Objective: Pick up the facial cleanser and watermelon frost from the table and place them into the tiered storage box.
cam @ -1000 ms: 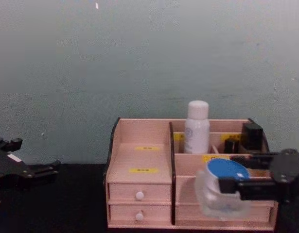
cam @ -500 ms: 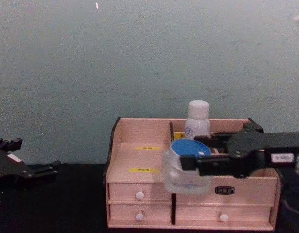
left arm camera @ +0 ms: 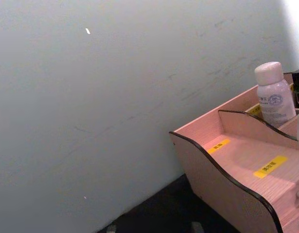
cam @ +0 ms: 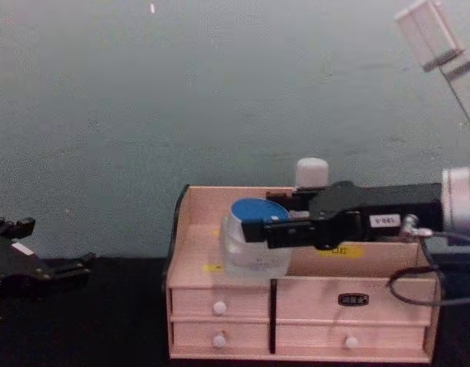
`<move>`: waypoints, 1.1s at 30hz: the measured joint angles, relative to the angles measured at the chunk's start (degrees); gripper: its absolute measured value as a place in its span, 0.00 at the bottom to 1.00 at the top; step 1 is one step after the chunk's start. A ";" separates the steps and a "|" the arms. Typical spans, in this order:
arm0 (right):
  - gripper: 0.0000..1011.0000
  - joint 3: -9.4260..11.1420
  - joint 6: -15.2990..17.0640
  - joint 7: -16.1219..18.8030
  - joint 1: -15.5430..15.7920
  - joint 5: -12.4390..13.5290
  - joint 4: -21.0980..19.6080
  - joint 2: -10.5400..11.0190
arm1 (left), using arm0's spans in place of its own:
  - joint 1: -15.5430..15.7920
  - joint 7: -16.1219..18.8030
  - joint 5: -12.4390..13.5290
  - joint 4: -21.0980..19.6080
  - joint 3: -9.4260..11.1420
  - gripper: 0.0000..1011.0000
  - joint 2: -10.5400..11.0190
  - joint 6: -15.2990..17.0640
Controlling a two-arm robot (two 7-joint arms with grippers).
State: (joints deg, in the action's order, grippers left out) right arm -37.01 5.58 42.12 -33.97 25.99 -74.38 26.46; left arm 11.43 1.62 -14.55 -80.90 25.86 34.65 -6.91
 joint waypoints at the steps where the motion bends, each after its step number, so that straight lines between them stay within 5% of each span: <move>1: 0.70 -0.17 -0.01 -0.05 -0.62 -0.12 0.80 -0.55 | 0.00 0.00 0.00 0.00 0.00 0.99 0.00 0.00; 13: 0.70 -0.65 0.10 -0.93 -3.39 -0.99 4.61 -2.99 | 0.00 0.00 0.00 0.00 0.00 0.99 0.00 0.00; 24: 0.70 -1.51 0.69 -1.02 -8.60 -2.09 13.17 -8.12 | 0.00 0.00 0.00 0.00 0.00 0.99 0.00 0.00; 33: 0.70 -1.73 1.22 -1.18 -9.36 -2.81 16.26 -9.62 | 0.00 0.00 0.00 0.00 0.00 0.99 0.00 0.00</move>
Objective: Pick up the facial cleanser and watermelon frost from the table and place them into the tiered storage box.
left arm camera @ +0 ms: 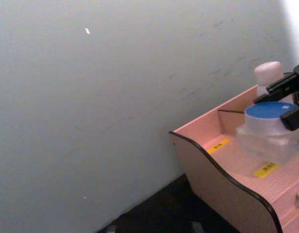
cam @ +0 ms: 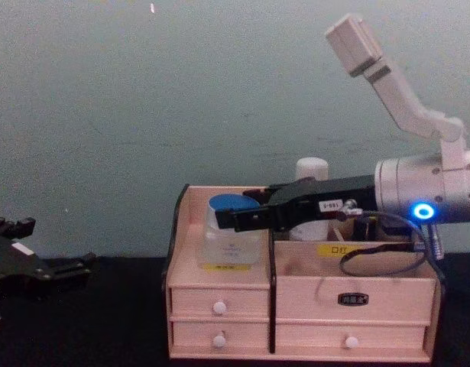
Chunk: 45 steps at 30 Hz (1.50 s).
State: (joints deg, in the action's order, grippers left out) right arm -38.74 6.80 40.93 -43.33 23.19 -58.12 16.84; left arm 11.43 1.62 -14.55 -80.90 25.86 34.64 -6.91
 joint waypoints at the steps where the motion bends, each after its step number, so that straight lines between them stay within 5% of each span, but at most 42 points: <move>1: 0.70 -0.02 -0.03 0.03 -0.25 -0.15 0.76 -0.37 | 0.00 0.01 0.00 0.00 0.00 0.99 0.00 0.00; 26: 0.70 0.60 0.16 0.57 -3.88 -2.28 9.85 -5.16 | 0.00 0.00 0.00 0.00 0.00 0.99 0.00 0.00; 45: 0.70 1.01 0.69 0.34 -3.91 -2.39 10.13 -5.35 | 0.00 0.00 0.00 0.00 0.00 0.99 0.00 0.00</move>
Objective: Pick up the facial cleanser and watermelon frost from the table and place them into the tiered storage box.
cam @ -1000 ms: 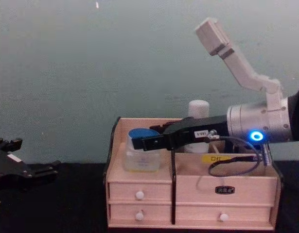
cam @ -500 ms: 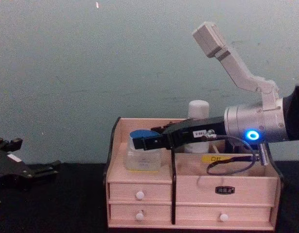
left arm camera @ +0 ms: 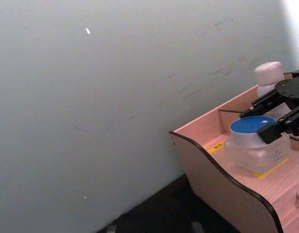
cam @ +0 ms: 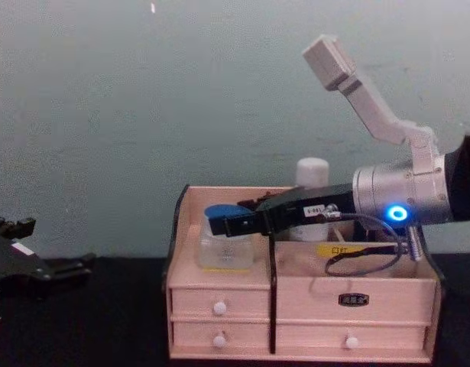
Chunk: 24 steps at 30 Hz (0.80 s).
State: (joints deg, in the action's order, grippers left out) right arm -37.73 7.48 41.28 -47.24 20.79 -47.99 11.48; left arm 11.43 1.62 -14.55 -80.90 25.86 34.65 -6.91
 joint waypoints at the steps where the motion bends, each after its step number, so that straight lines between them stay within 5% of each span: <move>1: 0.70 0.00 -0.01 0.00 0.00 0.00 0.00 0.00 | 0.00 0.00 0.00 0.00 0.00 0.99 0.00 0.00; 10: 0.74 -0.06 -0.03 0.02 0.06 -0.05 -0.02 0.04 | 0.00 0.00 0.00 0.00 0.00 0.99 0.00 0.00; 19: 0.98 -0.08 -0.04 0.03 0.06 -0.08 -0.03 0.06 | 0.00 0.00 0.00 0.00 0.00 0.99 0.00 0.00; 24: 0.99 -0.08 -0.06 0.03 0.06 -0.08 -0.03 0.06 | 0.00 0.00 0.00 0.00 0.00 0.99 0.00 0.00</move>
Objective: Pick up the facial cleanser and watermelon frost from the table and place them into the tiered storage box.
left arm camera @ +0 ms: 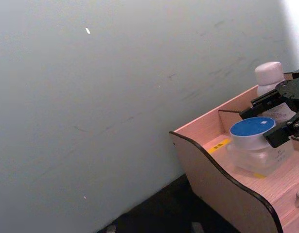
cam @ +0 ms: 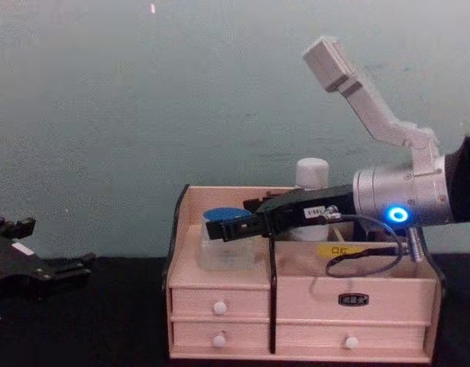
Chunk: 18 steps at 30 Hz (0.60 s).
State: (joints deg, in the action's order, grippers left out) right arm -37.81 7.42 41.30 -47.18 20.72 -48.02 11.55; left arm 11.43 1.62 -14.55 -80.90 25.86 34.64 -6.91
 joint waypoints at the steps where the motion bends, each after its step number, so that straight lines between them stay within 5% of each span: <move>1: 0.99 0.00 -0.01 0.00 0.00 0.00 0.00 0.00 | 0.00 0.00 0.00 0.00 0.00 0.99 0.00 0.00; 9: 0.99 1.08 -1.14 -1.16 2.35 -0.05 -4.69 1.62 | 0.00 0.00 0.00 0.00 0.00 0.99 0.00 0.00; 18: 0.99 3.86 -2.73 -2.28 8.14 2.15 -16.28 6.18 | 0.00 0.00 0.00 0.00 0.00 0.99 0.00 0.00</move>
State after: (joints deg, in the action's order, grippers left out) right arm -33.94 4.70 39.02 -39.04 22.86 -64.30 17.73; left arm 11.43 1.62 -14.55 -80.90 25.86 34.64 -6.91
